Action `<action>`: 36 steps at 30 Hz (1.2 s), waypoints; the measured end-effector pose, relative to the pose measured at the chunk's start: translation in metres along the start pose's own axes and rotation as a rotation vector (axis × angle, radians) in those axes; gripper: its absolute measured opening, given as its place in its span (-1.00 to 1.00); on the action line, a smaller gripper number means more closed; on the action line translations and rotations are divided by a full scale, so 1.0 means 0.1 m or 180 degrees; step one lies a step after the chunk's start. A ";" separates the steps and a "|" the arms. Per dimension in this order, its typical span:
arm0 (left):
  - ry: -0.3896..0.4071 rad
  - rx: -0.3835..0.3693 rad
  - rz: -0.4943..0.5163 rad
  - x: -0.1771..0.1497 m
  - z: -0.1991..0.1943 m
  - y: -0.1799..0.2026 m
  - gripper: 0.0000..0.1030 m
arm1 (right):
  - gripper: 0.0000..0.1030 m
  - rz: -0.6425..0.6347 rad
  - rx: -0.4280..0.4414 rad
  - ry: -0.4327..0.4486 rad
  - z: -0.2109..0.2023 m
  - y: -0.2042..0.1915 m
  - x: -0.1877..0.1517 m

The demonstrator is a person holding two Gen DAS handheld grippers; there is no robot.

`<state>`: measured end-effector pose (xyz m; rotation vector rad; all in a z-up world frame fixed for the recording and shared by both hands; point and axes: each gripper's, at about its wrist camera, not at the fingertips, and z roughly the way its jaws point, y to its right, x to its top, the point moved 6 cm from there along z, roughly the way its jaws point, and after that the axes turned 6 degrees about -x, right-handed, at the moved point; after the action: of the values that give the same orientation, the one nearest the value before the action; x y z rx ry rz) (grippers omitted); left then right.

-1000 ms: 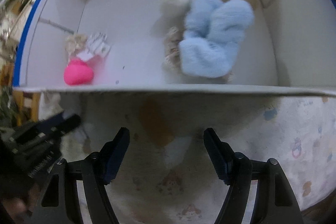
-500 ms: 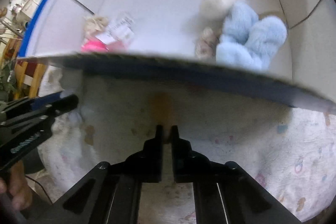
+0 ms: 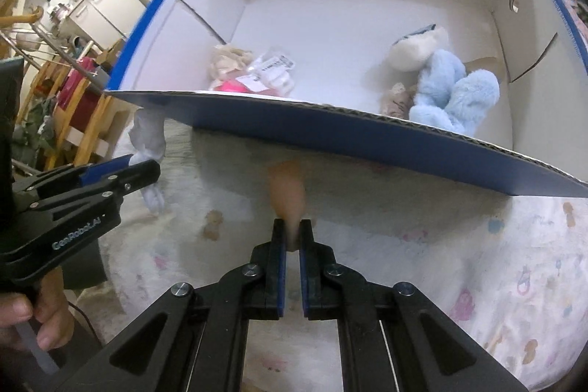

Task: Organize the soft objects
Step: 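Carry the white sock and orange foam piece over the box with both tools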

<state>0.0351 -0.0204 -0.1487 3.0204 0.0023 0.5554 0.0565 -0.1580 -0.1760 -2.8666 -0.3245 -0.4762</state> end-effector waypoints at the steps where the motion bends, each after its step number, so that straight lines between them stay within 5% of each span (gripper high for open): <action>1: 0.0029 0.0017 0.0012 -0.02 -0.03 -0.01 -0.51 | -0.84 -0.0003 0.0011 0.0018 -0.03 -0.01 0.00; 12: 0.0343 0.0119 0.0017 -0.01 -0.21 -0.07 -0.51 | -0.84 -0.0078 0.0287 0.0294 -0.49 -0.09 -0.02; 22: 0.1195 0.0262 0.0117 0.11 -0.85 0.12 -0.51 | -0.84 -0.0022 0.0485 0.1048 -1.09 -0.13 0.20; 30: 0.1093 0.0084 -0.0052 0.44 -0.93 0.15 -0.51 | -0.84 0.0294 0.0319 0.1636 -1.52 0.22 0.44; 36: 0.1046 -0.0078 -0.0219 0.72 -0.96 0.19 -0.51 | -0.84 0.0427 0.0203 0.1697 -1.58 0.47 0.57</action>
<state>0.0674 -0.0319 -0.0320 2.8547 0.1153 1.0267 0.0753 -0.2319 -0.0189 -2.5468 -0.0513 -1.1379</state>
